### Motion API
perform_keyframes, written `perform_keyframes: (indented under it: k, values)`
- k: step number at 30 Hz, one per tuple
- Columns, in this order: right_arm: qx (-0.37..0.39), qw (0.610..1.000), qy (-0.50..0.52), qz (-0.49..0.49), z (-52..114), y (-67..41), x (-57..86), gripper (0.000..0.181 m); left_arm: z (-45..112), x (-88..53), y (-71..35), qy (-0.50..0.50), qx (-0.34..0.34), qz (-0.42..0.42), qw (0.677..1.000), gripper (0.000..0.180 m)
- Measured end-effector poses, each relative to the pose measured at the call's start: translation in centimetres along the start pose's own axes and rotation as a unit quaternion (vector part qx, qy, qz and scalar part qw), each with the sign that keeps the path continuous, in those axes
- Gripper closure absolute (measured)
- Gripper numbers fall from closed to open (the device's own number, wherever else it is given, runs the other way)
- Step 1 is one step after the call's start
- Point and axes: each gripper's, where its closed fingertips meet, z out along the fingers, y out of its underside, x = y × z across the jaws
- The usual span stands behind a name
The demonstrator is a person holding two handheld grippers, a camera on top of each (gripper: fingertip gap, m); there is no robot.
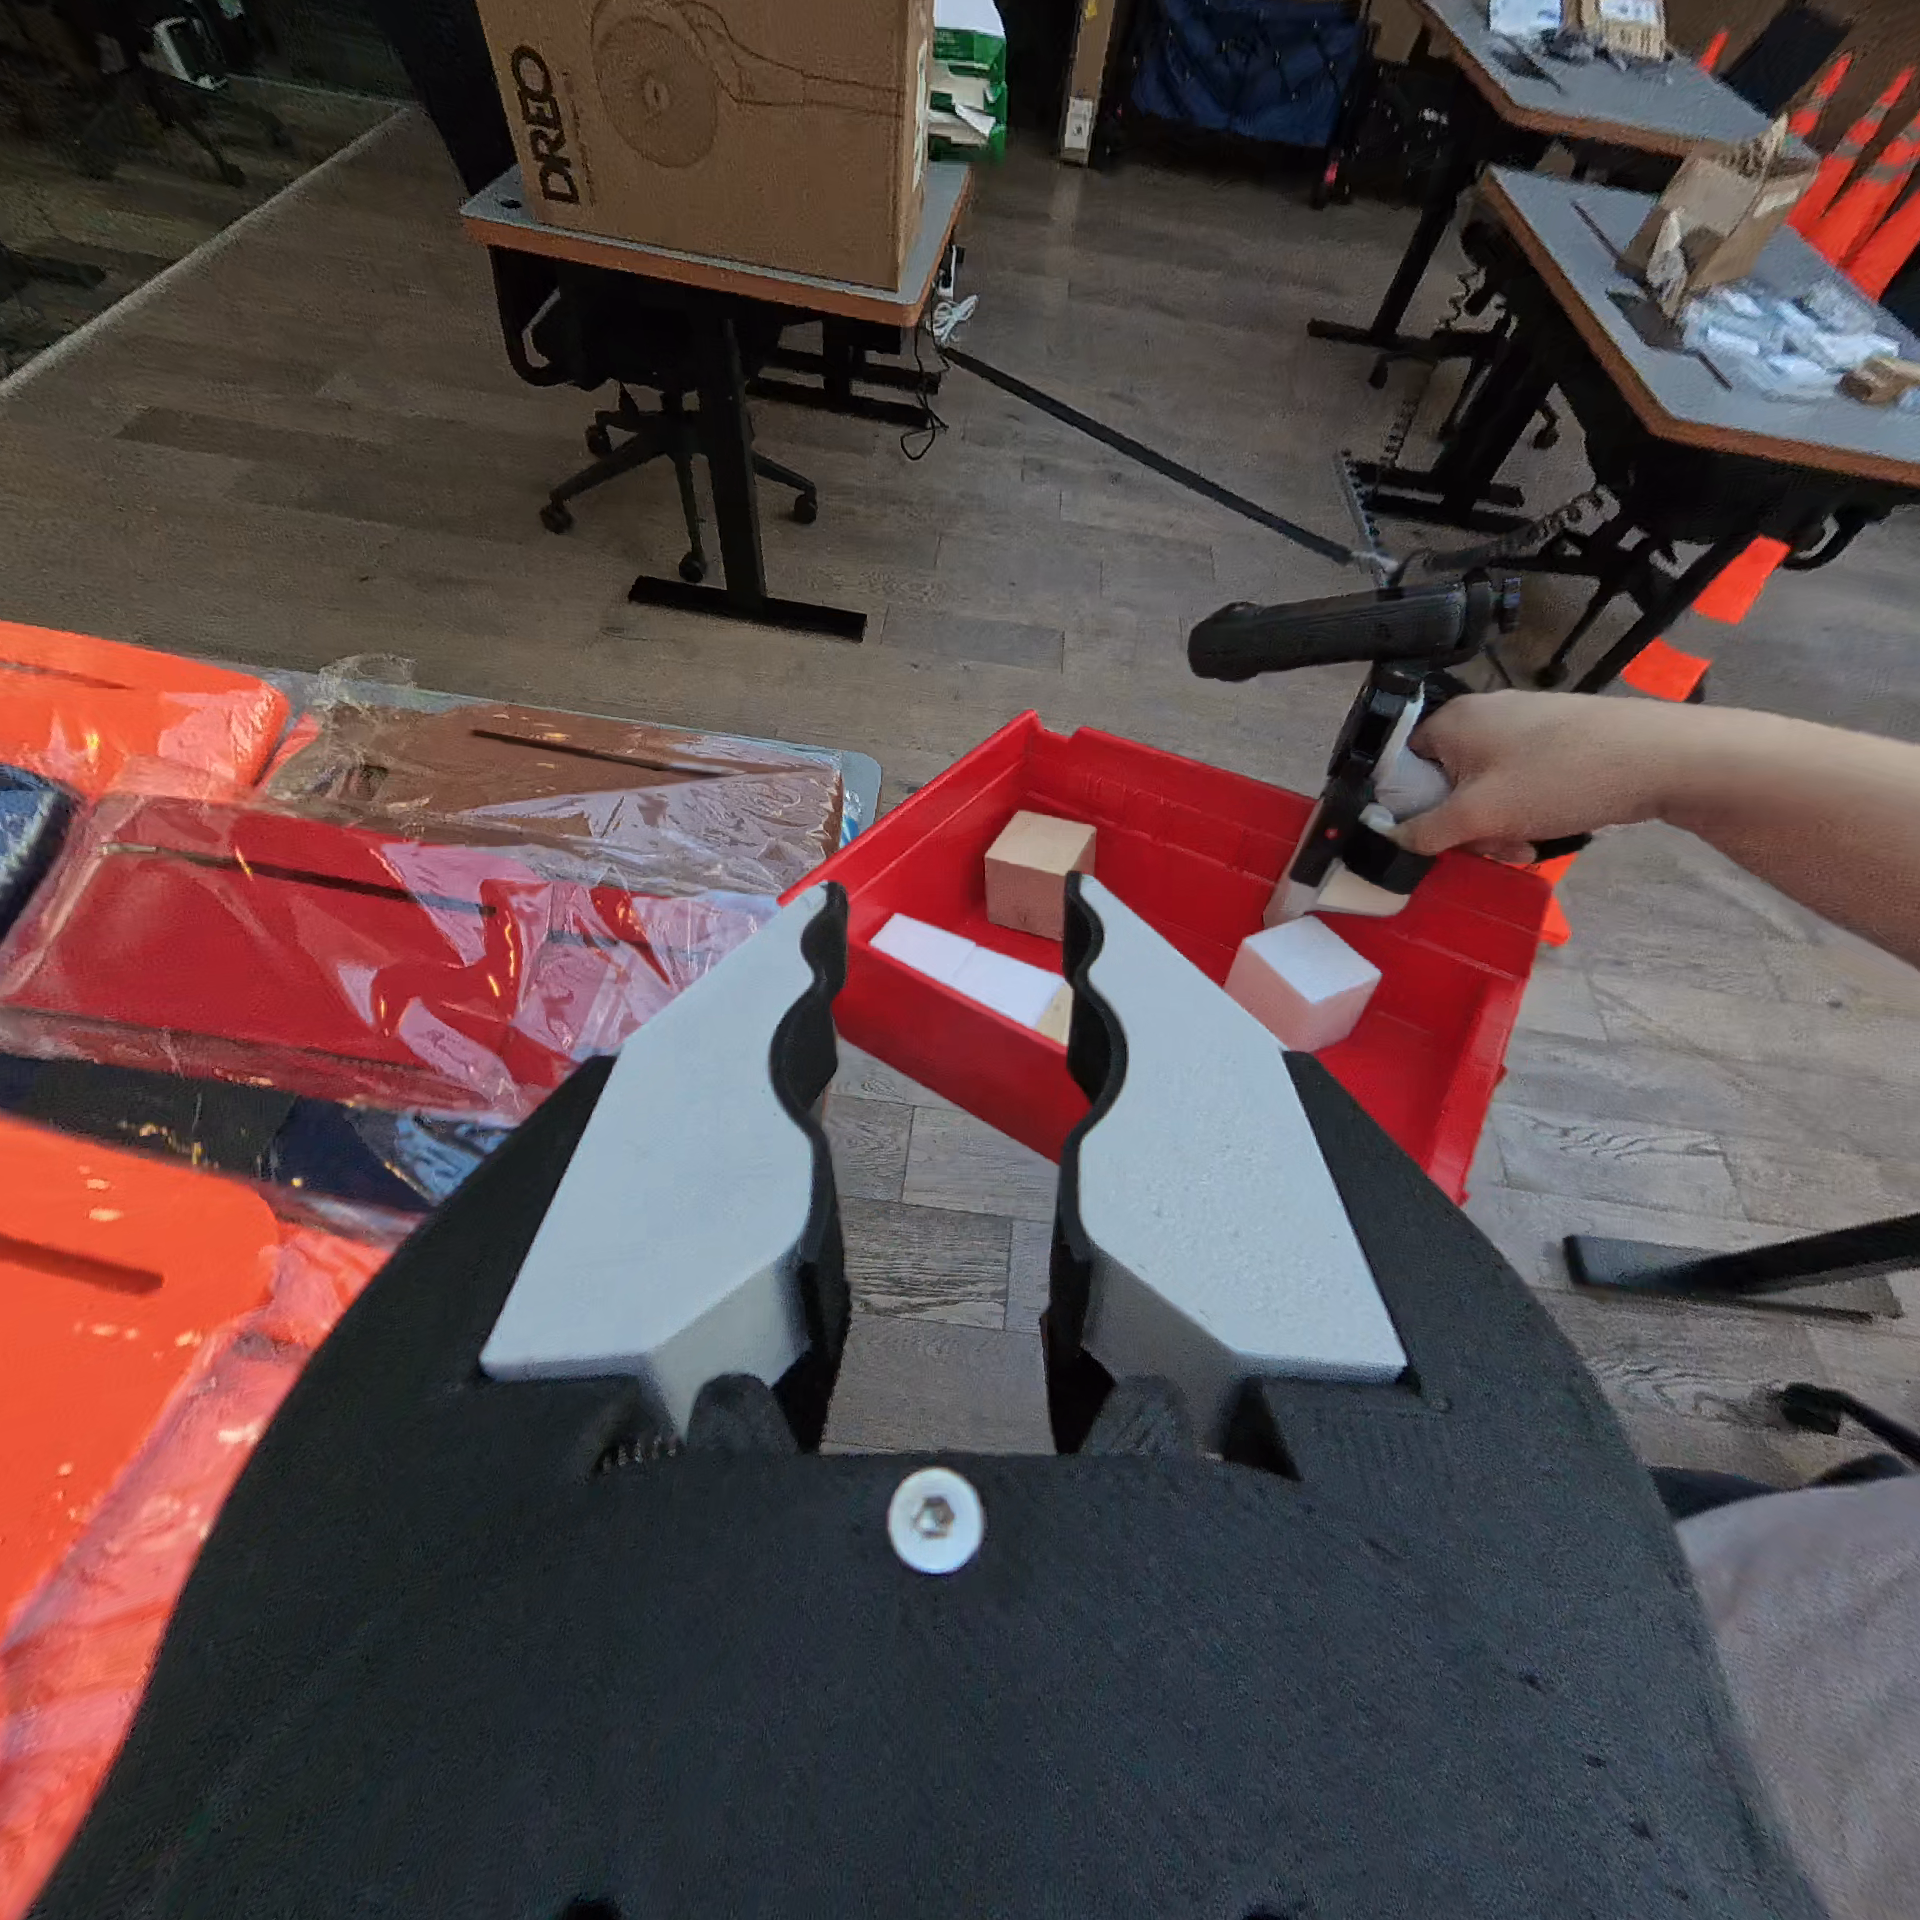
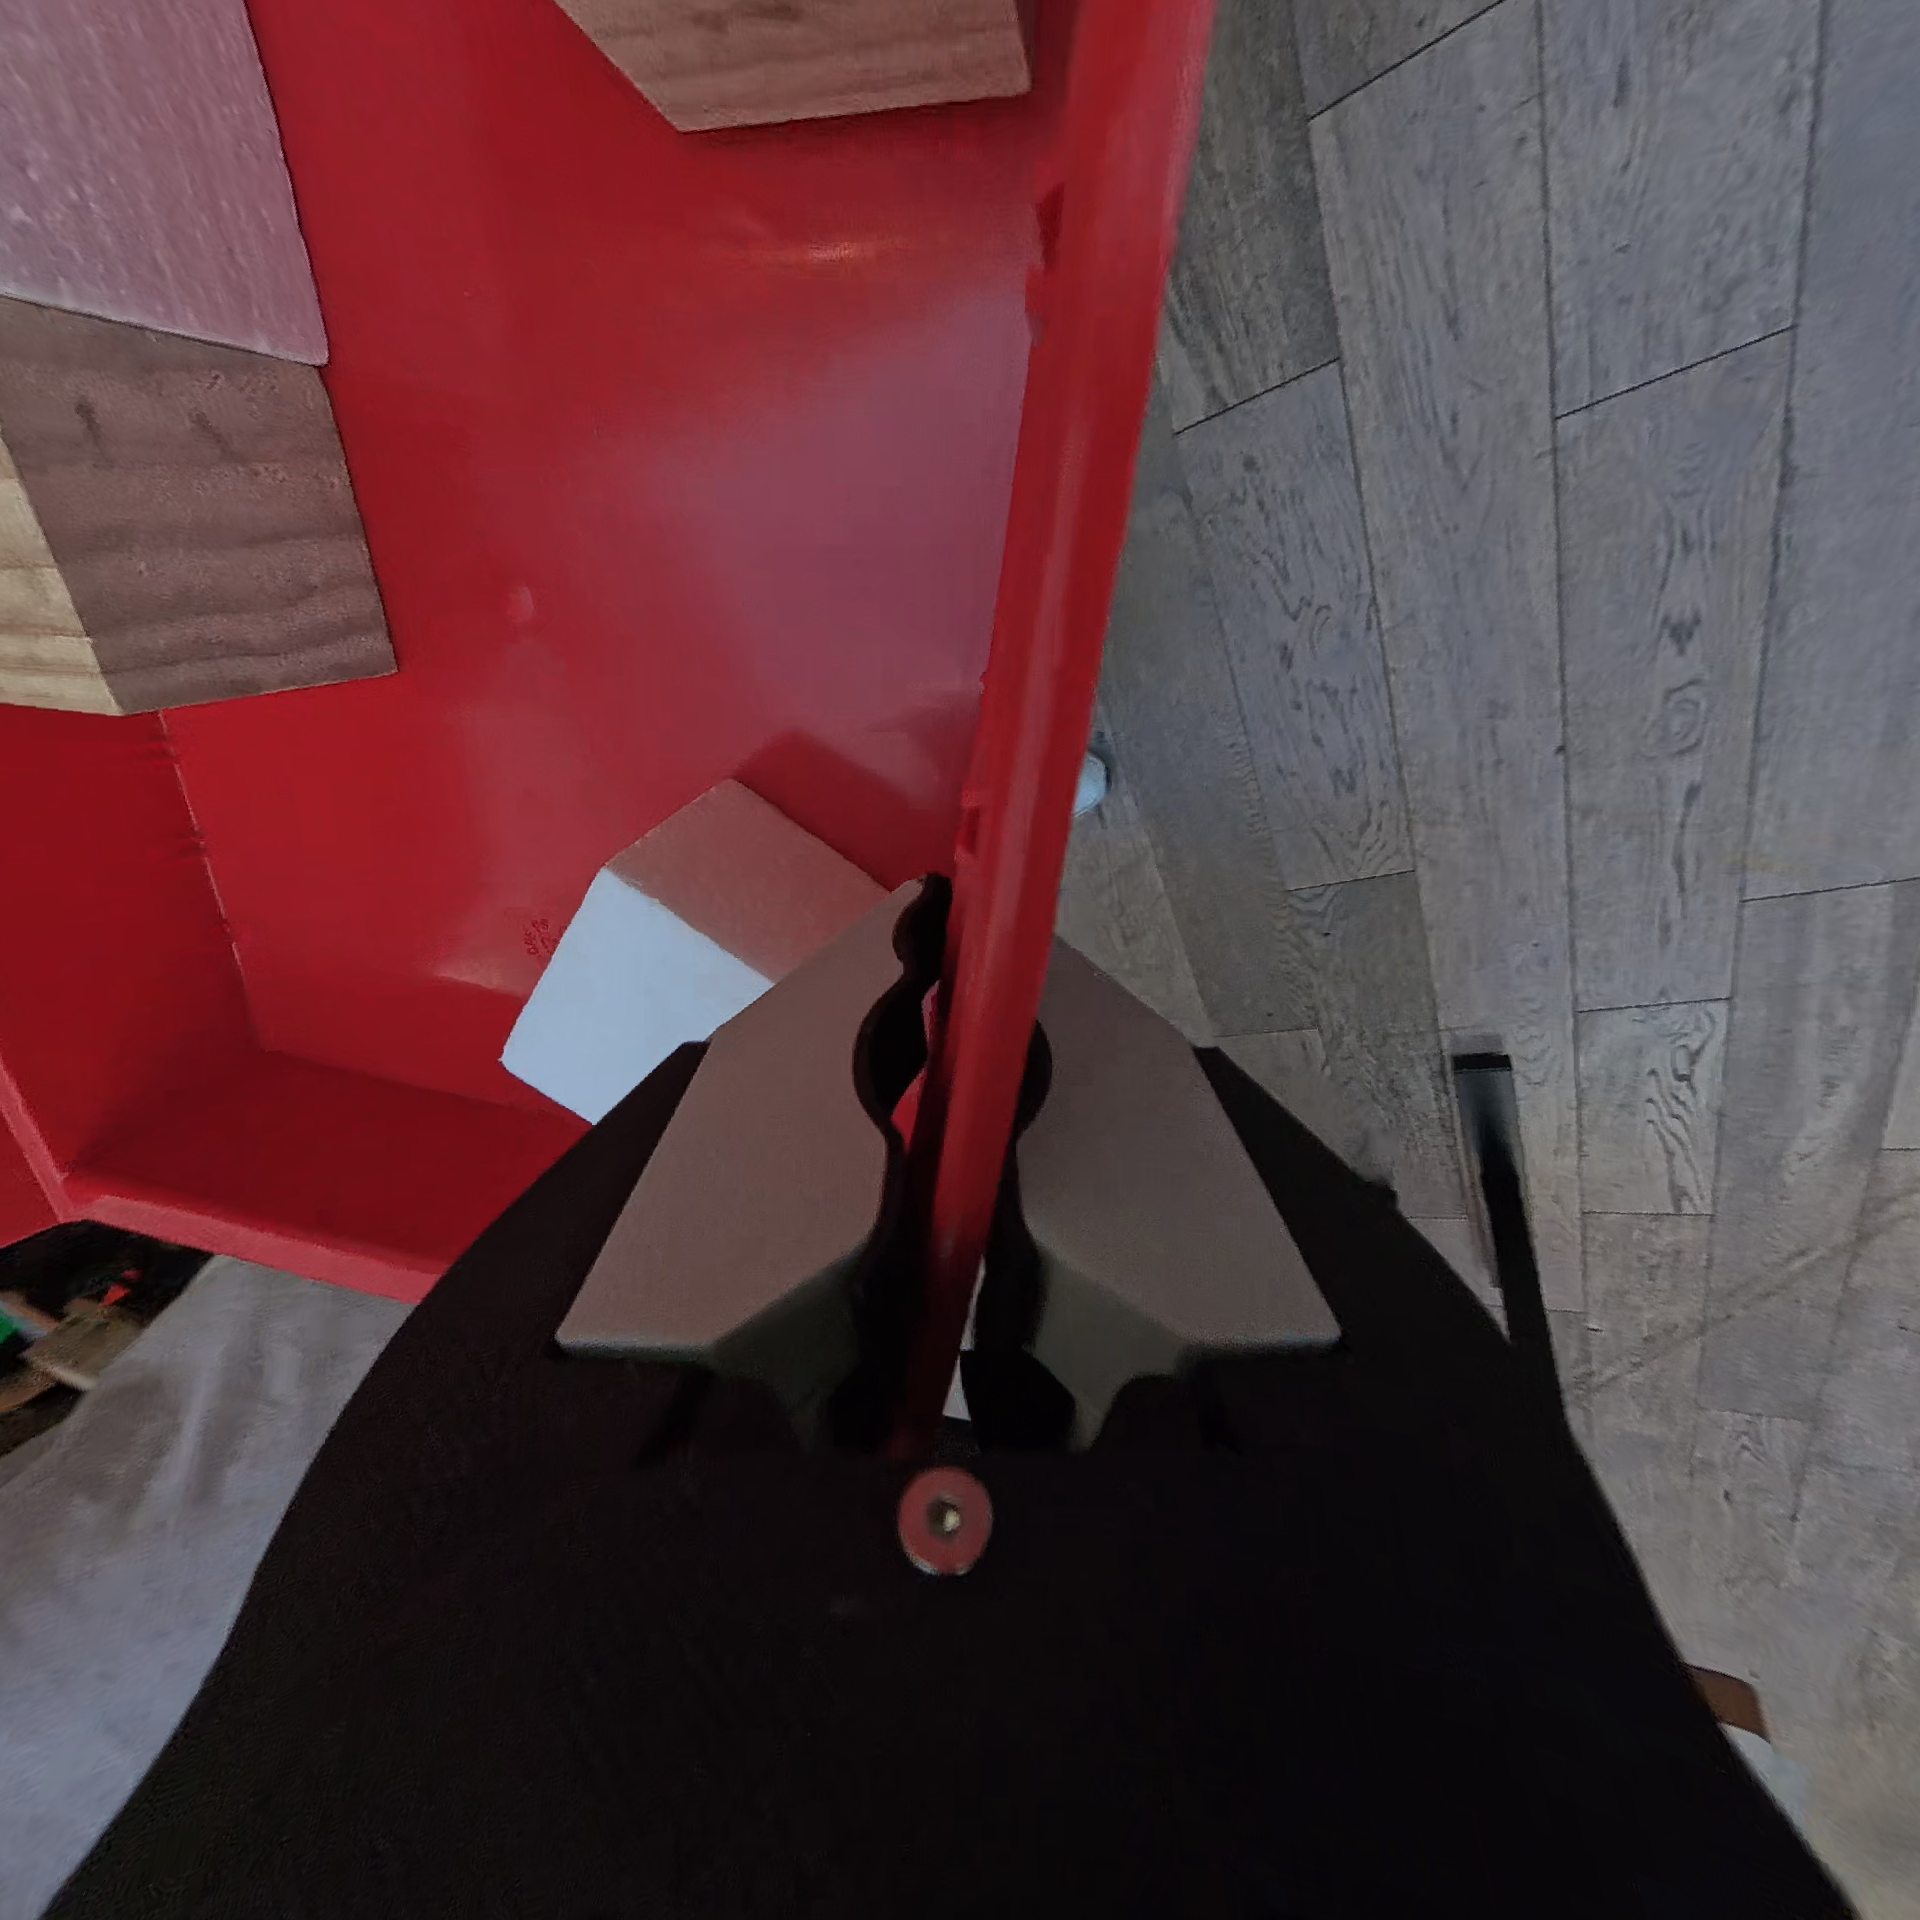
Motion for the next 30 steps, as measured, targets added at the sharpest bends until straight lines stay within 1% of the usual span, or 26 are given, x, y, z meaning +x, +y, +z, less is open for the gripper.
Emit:
perform_keyframes:
  k: [3, 5, 7, 9, 10, 14, 16, 19, 22, 23, 25, 28, 30]
  values:
    - [0.041, 0.998, 0.045, -0.014, -1.7, 0.2, 3.7, 0.179, -6.5, 0.1, 4.2, 0.007, 0.067, -0.09, 0.994, 0.131]
    - [0.058, 0.998, 0.038, -0.012, -2.2, 0.8, 5.2, 0.179, -9.7, 0.5, 7.6, 0.003, 0.107, -0.134, 0.985, 0.127]
    - [0.07, 0.997, 0.018, -0.006, -2.5, 1.7, 5.9, 0.18, -12.0, 0.0, 11.2, -0.042, 0.114, -0.153, 0.981, 0.123]
    - [0.071, 0.997, 0.002, -0.008, -3.1, 2.5, 5.9, 0.179, -14.0, -0.5, 13.6, -0.088, 0.102, -0.178, 0.975, 0.114]
    - [0.069, 0.997, -0.002, -0.014, -3.6, 2.7, 5.8, 0.18, -15.0, -0.5, 14.0, -0.105, 0.099, -0.189, 0.971, 0.113]
    - [0.053, 0.995, 0.019, -0.087, -6.1, 2.0, 5.4, 0.18, -19.5, 1.0, 14.1, -0.217, 0.129, -0.179, 0.951, 0.112]
    - [0.042, 0.988, 0.037, -0.142, -7.3, 0.6, 4.9, 0.179, -21.6, 2.8, 15.3, -0.292, 0.135, -0.188, 0.928, 0.105]
    - [0.016, 0.973, 0.057, -0.223, -8.6, -1.4, 2.5, 0.179, -24.9, 7.2, 17.9, -0.399, 0.139, -0.202, 0.884, 0.102]
    - [0.004, 0.951, 0.077, -0.299, -9.4, -2.9, -2.1, 0.179, -29.1, 12.2, 20.5, -0.472, 0.104, -0.209, 0.85, 0.092]
    - [0.003, 0.943, 0.078, -0.324, -9.5, -3.2, -4.1, 0.179, -30.7, 13.8, 21.2, -0.488, 0.101, -0.215, 0.84, 0.089]
    - [-0.002, 0.927, 0.069, -0.368, -9.4, -3.4, -8.9, 0.179, -34.0, 16.8, 22.3, -0.515, 0.12, -0.237, 0.815, 0.083]
    - [-0.004, 0.907, 0.041, -0.419, -8.6, -3.0, -17.4, 0.179, -38.9, 20.5, 25.3, -0.552, 0.162, -0.267, 0.773, 0.083]
    - [0.0, 0.897, 0.02, -0.442, -7.5, -2.5, -23.5, 0.179, -41.8, 22.3, 28.2, -0.564, 0.173, -0.286, 0.755, 0.084]
